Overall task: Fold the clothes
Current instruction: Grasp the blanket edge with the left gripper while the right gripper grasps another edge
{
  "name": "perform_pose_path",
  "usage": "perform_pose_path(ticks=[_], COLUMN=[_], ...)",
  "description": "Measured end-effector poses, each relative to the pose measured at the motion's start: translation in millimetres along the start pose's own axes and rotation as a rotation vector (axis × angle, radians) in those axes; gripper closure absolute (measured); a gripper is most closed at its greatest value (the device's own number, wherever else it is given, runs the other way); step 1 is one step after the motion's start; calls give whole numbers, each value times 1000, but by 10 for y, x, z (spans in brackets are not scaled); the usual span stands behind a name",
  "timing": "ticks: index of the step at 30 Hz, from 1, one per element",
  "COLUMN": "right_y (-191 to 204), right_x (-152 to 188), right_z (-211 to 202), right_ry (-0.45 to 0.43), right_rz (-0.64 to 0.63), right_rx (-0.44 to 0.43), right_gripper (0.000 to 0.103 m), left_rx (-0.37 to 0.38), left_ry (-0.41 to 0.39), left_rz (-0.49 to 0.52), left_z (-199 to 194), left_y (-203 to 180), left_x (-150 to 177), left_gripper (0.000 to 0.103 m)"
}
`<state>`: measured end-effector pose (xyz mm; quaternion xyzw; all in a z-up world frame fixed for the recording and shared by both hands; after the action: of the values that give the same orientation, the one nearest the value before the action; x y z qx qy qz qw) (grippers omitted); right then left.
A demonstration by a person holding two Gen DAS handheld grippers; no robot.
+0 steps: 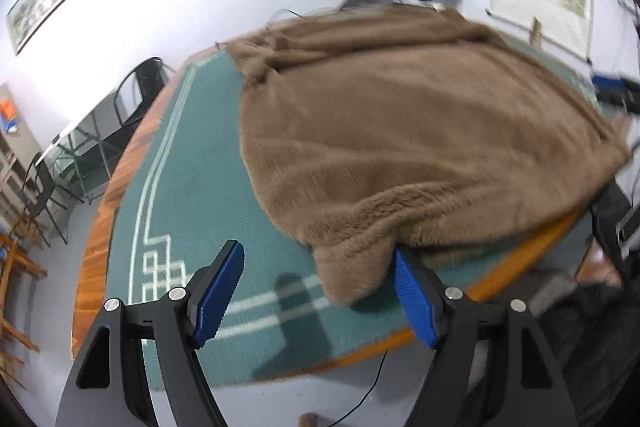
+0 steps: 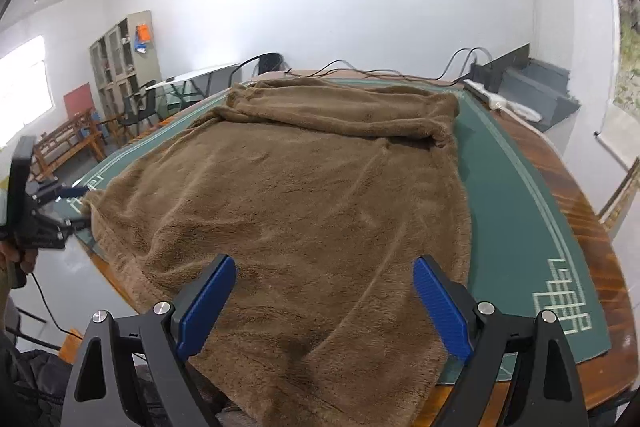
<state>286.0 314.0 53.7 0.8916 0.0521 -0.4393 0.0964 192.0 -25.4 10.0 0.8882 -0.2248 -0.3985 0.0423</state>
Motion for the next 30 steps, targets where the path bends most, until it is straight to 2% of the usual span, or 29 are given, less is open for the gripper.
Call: perform_pose_path(ticks=[5, 8, 13, 21, 23, 25, 28, 29, 30], right_y=[-95, -82, -53, -131, -145, -194, -256, -271, -287], right_x=[40, 131, 429, 822, 856, 834, 717, 666, 616], right_z=[-45, -77, -284, -424, -371, -321, -318, -328, -338], right_ry=[-12, -6, 12, 93, 110, 113, 85, 68, 51], right_rz=[26, 4, -91, -181, -207, -193, -127, -112, -96], right_rx=[25, 33, 46, 165, 224, 260, 245, 250, 254], right_gripper=[11, 11, 11, 11, 11, 18, 41, 57, 68], left_rx=[-26, -39, -24, 0, -5, -8, -9, -10, -12], left_ry=[-88, -81, -42, -5, 8, 25, 29, 27, 23], left_rz=[-61, -97, -134, -161, -150, -138, -116, -106, -97], left_z=[62, 196, 277, 299, 311, 320, 283, 265, 248], left_y=[48, 59, 71, 25, -1, -13, -43, -57, -72], left_x=[-352, -480, -443, -297, -258, -213, -152, -130, -112], left_gripper=[25, 25, 25, 25, 25, 25, 24, 24, 24])
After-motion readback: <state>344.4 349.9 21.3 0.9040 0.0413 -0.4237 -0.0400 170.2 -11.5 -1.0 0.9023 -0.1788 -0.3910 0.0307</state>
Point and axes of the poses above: each gripper's, at about its wrist camera, not at the fingertips, and z roughly the way its jaws point, y to its left, x to its underside, the point moved 3 cm from there along z, roughly the way its jaws point, and after that the axes turned 8 degrees about z, right-handed, at the moved point
